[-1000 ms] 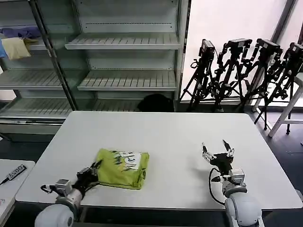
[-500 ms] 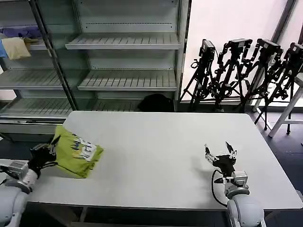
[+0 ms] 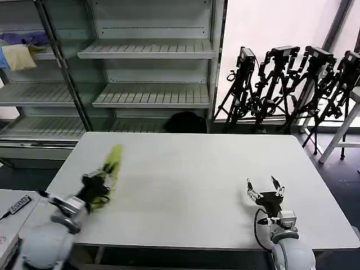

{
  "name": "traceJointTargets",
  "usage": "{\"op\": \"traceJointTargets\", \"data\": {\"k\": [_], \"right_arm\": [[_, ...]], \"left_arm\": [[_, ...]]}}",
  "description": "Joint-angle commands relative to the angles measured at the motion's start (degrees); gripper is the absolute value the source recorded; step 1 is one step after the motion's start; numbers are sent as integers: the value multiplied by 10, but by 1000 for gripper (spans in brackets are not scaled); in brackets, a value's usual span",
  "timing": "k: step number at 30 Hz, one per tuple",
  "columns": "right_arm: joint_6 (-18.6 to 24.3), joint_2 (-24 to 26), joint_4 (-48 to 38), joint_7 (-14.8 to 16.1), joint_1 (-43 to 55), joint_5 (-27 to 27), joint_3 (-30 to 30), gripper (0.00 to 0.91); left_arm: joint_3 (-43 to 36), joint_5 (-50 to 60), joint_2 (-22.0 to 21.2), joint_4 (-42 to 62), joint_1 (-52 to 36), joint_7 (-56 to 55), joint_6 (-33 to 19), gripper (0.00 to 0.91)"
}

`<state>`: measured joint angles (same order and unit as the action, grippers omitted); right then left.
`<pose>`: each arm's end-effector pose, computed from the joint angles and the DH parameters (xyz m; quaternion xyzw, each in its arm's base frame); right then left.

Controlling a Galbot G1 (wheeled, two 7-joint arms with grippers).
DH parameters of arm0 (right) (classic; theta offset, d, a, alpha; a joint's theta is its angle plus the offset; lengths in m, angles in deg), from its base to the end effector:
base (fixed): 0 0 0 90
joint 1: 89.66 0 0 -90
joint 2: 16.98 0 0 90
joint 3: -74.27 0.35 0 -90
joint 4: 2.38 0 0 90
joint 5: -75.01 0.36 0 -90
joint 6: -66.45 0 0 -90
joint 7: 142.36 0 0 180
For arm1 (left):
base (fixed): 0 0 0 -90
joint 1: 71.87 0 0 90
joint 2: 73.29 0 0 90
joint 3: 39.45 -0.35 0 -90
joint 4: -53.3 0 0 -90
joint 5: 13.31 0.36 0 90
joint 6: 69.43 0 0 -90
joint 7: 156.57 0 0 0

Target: Fold and organize the clothes.

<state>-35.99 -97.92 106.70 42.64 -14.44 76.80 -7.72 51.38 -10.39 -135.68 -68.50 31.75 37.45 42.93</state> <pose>0.2691 -0.0834 -0.3006 -0.0080 -0.9951 0.0721 0.0678 0.2644 0.0782 -0.2081 -0.1497 -0.9539 -0.2527 0.0617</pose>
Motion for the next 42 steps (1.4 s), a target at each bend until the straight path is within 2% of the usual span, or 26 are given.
{"op": "traceJointTargets", "data": {"k": [1,9,10,11,12,14,15,16,17,18,23,26,30,32,34,40,42], "right_arm": [[4,-1,6,0,-16,0,3,907],[-15,-3,33,13,-28,0,-10,907],[-36,-4,46,21,-31,7,-16,907],[-52,-4,57,25,-32,17,-21,907],[-64,-4,65,27,-34,23,-24,907],[-123,-8,89,38,-33,39,-38,907],[-128,-9,92,39,-33,41,-40,907],[-176,-11,108,35,-29,68,-52,907],[-201,-14,115,37,-25,88,-57,907],[-208,-15,123,33,-23,105,-66,907],[-210,-14,127,6,-17,126,-132,907],[-210,-22,117,-20,-10,145,-183,907],[-210,-28,102,-75,8,207,-237,907],[-211,-27,100,-115,18,269,-257,907],[-211,-27,98,-142,27,314,-272,907],[-211,-37,97,-200,33,359,-302,907],[-211,-40,95,-229,39,380,-311,907]], "left_arm": [[-267,51,-151,90,-38,-86,9,10],[-271,36,-152,131,-68,-98,-3,20],[-270,39,-153,134,-69,-102,-3,161],[-266,41,-155,143,-73,-105,-9,907],[-262,38,-156,147,-73,-110,-15,907],[-252,24,-154,147,-74,-111,-17,907],[-247,18,-152,143,-74,-111,-17,907],[-244,5,-149,135,-74,-111,-15,907],[-238,-23,-143,119,-71,-111,-10,907],[-232,-37,-137,108,-70,-110,0,907],[-194,-101,-115,38,-66,-110,18,907],[-154,-121,-104,-3,-60,-109,23,907],[-93,-168,-87,-49,-48,-109,35,907],[-58,-173,-77,-68,-40,-110,32,907],[-20,-177,-74,-74,-28,-109,28,907],[42,-187,-78,-64,22,-105,-3,907],[52,-189,-83,-58,31,-106,-6,907]]}}
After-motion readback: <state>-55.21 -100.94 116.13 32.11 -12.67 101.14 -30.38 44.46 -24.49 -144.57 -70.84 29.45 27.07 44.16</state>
